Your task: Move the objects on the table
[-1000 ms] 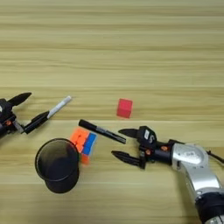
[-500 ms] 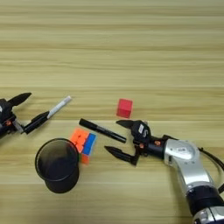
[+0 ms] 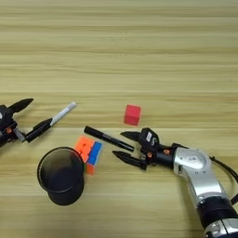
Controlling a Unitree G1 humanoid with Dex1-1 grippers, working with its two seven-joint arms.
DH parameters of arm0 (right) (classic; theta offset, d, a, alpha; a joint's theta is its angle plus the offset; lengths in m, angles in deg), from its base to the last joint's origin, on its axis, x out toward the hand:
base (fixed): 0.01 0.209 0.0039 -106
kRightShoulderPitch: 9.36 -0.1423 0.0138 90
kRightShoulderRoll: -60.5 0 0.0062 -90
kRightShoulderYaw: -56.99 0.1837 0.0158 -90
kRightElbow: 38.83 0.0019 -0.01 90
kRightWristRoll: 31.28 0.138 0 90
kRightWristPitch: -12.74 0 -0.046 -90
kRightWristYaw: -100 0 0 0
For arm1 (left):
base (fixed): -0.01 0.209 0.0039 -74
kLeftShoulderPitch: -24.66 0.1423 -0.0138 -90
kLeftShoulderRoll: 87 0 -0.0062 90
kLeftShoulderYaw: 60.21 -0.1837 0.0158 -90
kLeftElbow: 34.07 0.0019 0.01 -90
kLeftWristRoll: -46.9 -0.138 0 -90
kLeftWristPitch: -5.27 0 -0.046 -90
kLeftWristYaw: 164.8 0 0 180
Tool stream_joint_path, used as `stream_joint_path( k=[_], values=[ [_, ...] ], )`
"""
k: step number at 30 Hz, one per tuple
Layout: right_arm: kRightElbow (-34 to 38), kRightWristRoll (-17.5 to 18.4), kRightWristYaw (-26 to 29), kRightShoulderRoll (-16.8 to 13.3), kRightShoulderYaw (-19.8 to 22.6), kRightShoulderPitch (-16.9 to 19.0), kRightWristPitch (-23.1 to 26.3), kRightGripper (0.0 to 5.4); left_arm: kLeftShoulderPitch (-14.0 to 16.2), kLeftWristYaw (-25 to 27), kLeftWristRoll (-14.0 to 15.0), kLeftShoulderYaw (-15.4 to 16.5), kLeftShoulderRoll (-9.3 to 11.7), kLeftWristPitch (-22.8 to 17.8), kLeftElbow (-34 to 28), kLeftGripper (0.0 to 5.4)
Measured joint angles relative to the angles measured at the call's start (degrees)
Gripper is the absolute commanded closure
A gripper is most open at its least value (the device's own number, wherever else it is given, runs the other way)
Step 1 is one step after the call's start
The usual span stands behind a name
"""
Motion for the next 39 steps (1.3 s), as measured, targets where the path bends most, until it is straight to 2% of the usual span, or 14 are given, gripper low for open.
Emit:
stream_joint_path(
  k=[7, 15, 31, 35, 39],
  values=[
    [0.0, 0.0, 0.1, 0.1, 0.0, 0.0, 0.0, 3.38, 0.0, 0.0, 0.0, 0.0, 0.0, 0.0, 0.0, 0.00],
    [0.0, 0.0, 0.1, 0.3, 0.0, 0.0, 0.0, 4.48, 0.0, 0.1, 0.0, 0.1, 0.0, 0.0, 0.0, 0.00],
    [1.2, 0.4, -0.1, 0.4, 0.6, 0.0, 0.3, 4.51, -0.1, 0.2, 0.0, 0.1, 0.1, 0.0, 0.4, 0.00],
    [10.6, 3.8, 0.0, -0.3, 2.6, 0.0, 2.6, 4.51, -0.2, 0.1, 0.0, 0.1, 0.0, 0.0, 0.6, 0.00],
    [16.8, 5.4, -0.1, -1.2, 3.5, 0.7, 5.2, 4.51, -0.2, 0.1, 0.0, 0.1, 0.0, 0.1, 0.6, 0.00]
  ],
)
